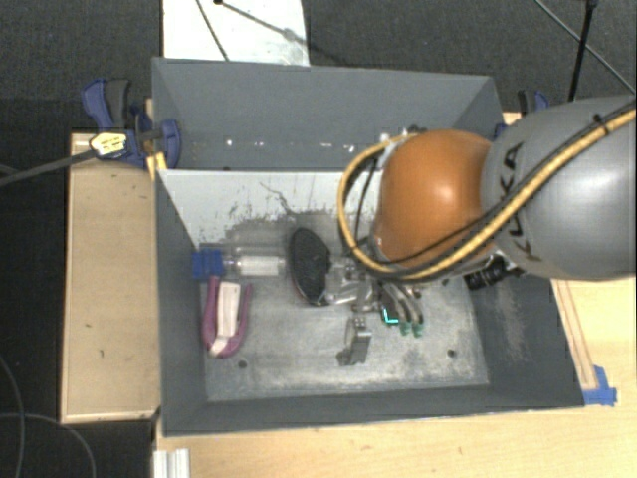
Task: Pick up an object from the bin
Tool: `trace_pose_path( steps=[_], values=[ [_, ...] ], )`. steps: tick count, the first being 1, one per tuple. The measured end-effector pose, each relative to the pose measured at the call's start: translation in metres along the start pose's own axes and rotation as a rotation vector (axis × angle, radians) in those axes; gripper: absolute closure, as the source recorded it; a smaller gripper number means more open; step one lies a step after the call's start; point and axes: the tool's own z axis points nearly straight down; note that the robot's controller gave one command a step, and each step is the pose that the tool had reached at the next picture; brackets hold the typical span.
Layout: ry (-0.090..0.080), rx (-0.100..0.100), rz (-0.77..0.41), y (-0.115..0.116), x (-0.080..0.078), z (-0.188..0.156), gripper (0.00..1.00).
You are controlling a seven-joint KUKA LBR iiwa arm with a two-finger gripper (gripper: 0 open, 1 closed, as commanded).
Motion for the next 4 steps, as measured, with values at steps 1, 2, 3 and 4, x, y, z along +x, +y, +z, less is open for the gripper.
trace_pose_path(
  steps=[1,2,3,4],
  values=[
    [-0.008,-0.002,-0.017,0.044,-0.057,0.050,0.00],
    [-0.014,0.000,-0.099,-0.014,-0.094,0.091,0.00],
    [-0.026,-0.004,-0.041,-0.023,-0.095,0.111,0.00],
    [-0.017,-0.002,-0.038,-0.024,-0.093,0.111,1.00]
  ],
)
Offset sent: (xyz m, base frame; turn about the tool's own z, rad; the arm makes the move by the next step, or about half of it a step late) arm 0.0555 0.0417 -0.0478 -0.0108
